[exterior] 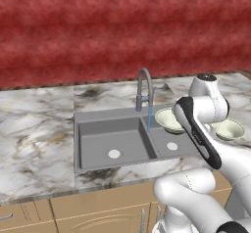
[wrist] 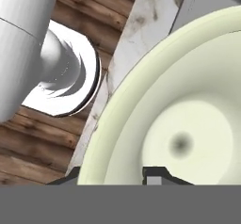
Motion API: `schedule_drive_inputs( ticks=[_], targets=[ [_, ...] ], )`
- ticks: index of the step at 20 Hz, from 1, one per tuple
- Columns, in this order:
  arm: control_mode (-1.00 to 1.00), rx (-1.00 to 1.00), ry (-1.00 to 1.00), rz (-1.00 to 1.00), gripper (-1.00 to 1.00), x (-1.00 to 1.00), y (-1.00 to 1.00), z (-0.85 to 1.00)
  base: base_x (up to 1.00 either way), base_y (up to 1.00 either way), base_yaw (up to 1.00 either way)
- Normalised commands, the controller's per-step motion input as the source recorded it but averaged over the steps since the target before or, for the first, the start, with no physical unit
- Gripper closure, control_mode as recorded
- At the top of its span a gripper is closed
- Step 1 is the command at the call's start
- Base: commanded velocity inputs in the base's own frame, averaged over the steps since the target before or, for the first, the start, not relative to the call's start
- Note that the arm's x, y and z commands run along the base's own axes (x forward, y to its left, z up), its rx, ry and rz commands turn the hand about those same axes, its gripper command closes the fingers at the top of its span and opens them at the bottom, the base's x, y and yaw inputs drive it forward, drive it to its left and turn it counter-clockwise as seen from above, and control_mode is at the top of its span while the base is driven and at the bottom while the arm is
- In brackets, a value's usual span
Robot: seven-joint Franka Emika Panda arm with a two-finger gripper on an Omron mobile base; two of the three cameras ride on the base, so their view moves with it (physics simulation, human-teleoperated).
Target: Rinse each bowl for a few seconds and place them down in the sink or on the counter.
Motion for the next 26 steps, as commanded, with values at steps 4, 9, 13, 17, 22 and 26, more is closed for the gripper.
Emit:
schedule_drive_inputs(
  ticks=[4,9,13,17,22,26],
  targets=[
    [-1.0,0.0,-0.01,0.24,1.0,0.0,-0.09,-0.01,0.0,0.0,0.0],
    [-1.0,0.0,-0.03,0.18,1.0,0.05,-0.13,0.0,0.0,0.0,0.0],
    [-1.0,0.0,-0.01,0.17,1.0,0.06,-0.14,0.0,0.0,0.0,0.0],
    [-1.0,0.0,0.0,0.15,1.0,0.1,-0.08,0.0,0.0,0.0,0.0],
    [-1.0,0.0,0.0,0.12,1.0,0.21,-0.02,0.0,0.0,0.0,0.0],
    [-1.0,0.0,0.0,0.1,1.0,0.26,0.0,0.0,0.0,0.0,0.0]
  ],
)
